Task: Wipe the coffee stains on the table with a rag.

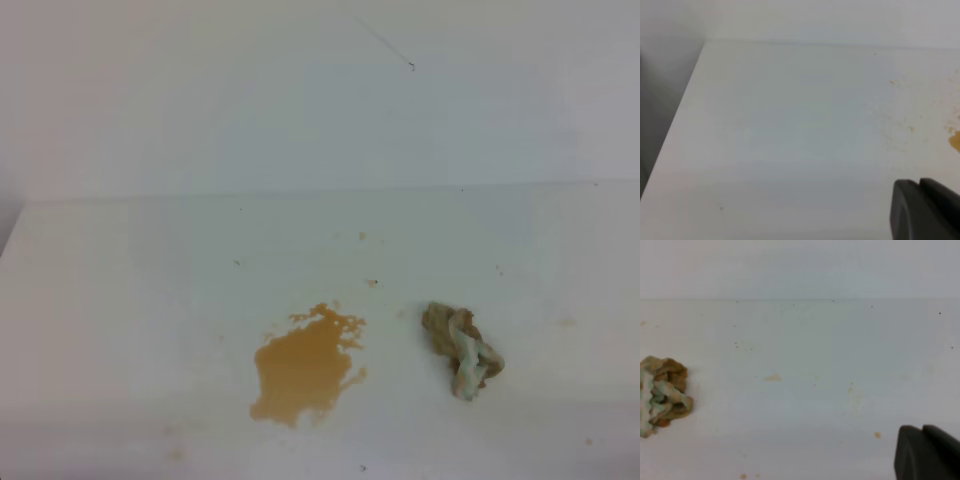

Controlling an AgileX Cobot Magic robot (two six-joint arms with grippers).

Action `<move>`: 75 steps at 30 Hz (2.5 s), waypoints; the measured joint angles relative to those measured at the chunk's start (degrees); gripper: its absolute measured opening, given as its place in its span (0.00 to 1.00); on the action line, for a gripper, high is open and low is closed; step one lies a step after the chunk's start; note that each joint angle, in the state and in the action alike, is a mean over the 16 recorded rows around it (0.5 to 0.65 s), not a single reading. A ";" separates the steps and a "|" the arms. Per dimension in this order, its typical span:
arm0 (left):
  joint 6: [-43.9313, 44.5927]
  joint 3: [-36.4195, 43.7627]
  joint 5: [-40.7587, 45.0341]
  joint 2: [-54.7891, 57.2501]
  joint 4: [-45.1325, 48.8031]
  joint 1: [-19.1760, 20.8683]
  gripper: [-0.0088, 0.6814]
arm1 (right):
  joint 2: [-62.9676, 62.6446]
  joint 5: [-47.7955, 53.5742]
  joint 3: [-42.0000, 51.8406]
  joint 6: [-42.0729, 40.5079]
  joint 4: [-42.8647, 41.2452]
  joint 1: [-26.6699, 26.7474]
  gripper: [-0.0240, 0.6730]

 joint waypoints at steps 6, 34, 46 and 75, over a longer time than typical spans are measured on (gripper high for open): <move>0.00 0.00 0.00 -0.02 0.00 0.00 0.01 | 0.00 0.00 0.00 -0.03 0.00 0.00 0.03; 0.00 0.00 -0.05 -0.02 0.00 0.00 0.01 | 0.00 -5.64 0.00 0.63 -2.50 0.00 0.03; 0.00 -0.40 0.01 -0.02 0.01 0.00 0.01 | 0.00 -25.96 -0.01 11.90 1.50 0.00 0.03; 0.00 -0.13 0.06 0.09 0.00 0.00 0.01 | 33.93 13.21 -40.12 0.34 8.29 0.00 0.03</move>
